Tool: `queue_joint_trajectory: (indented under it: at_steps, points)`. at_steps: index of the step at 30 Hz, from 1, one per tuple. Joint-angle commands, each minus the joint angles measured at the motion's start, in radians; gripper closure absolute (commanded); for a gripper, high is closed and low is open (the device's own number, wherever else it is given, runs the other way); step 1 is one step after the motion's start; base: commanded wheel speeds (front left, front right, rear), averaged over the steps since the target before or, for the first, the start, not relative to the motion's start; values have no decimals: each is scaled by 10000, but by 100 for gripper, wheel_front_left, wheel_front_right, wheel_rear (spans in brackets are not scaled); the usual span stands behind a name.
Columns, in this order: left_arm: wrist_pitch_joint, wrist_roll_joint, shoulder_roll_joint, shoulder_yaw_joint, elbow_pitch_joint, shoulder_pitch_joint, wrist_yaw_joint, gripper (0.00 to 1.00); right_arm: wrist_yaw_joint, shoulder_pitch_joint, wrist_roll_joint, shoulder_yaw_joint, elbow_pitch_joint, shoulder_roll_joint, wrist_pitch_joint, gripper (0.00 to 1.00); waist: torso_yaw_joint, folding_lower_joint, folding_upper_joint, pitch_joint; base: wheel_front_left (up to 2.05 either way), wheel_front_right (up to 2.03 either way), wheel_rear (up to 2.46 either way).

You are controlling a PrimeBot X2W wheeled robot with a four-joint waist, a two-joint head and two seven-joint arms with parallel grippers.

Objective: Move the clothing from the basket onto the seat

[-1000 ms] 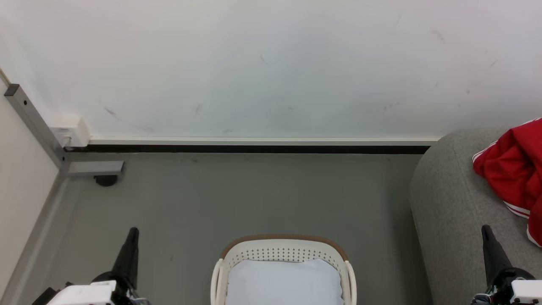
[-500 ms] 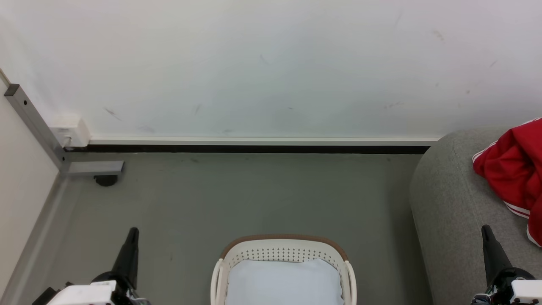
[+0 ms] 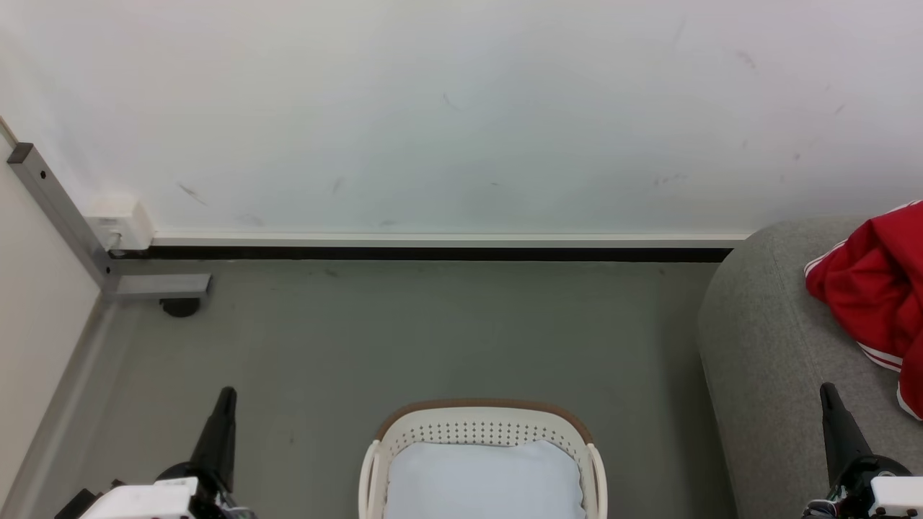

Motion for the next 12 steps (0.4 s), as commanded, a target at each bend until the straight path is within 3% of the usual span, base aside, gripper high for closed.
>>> queue_joint_trajectory:
  at_steps: [1, 12]
  points:
    - [43, -118, 81, 29, -29, -81, -40, 100, -21, -120, -12, -39, 27, 0, 32, 100, 0, 0, 0, 0, 0, 0, 0]
    - [42, -118, 81, 29, -29, -81, -40, 100, -21, -120, -14, -42, 27, 2, 33, 100, 0, 0, 0, 0, 0, 0, 0]
